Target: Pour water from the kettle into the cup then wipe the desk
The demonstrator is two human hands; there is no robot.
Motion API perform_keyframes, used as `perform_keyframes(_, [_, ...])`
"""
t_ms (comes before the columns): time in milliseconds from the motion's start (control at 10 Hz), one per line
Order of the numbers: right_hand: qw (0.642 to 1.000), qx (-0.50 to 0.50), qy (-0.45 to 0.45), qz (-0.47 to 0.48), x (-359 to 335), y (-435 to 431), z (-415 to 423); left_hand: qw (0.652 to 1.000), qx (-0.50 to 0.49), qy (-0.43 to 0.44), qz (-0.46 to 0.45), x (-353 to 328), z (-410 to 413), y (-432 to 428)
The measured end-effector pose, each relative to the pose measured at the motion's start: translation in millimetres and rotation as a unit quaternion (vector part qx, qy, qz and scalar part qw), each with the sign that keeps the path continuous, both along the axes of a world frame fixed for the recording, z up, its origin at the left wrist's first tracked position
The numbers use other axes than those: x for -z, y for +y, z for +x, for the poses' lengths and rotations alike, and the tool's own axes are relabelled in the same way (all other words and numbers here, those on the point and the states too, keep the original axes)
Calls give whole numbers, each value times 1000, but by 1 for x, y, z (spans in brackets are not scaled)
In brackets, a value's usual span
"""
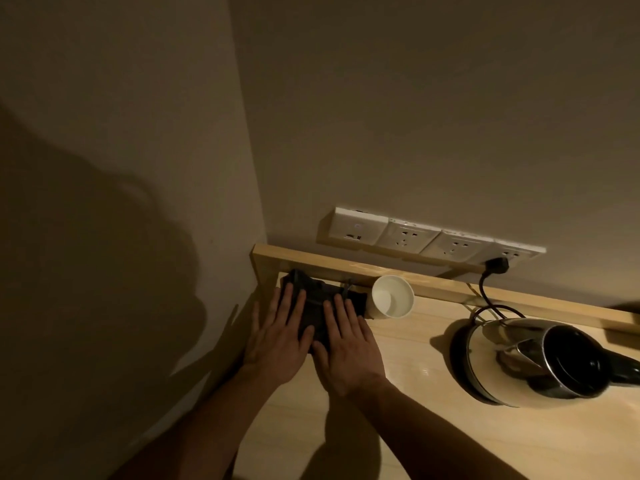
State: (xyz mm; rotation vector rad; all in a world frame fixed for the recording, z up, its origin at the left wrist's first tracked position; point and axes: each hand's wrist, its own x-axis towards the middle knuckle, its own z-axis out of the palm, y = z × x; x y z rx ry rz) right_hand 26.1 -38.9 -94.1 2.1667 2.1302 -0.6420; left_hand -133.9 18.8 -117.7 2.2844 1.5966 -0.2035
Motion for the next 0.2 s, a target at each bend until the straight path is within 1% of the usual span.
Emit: perform_keyframes(200, [1000, -3, 5, 24, -4, -13, 1, 1000, -2, 8, 25, -14, -3, -11])
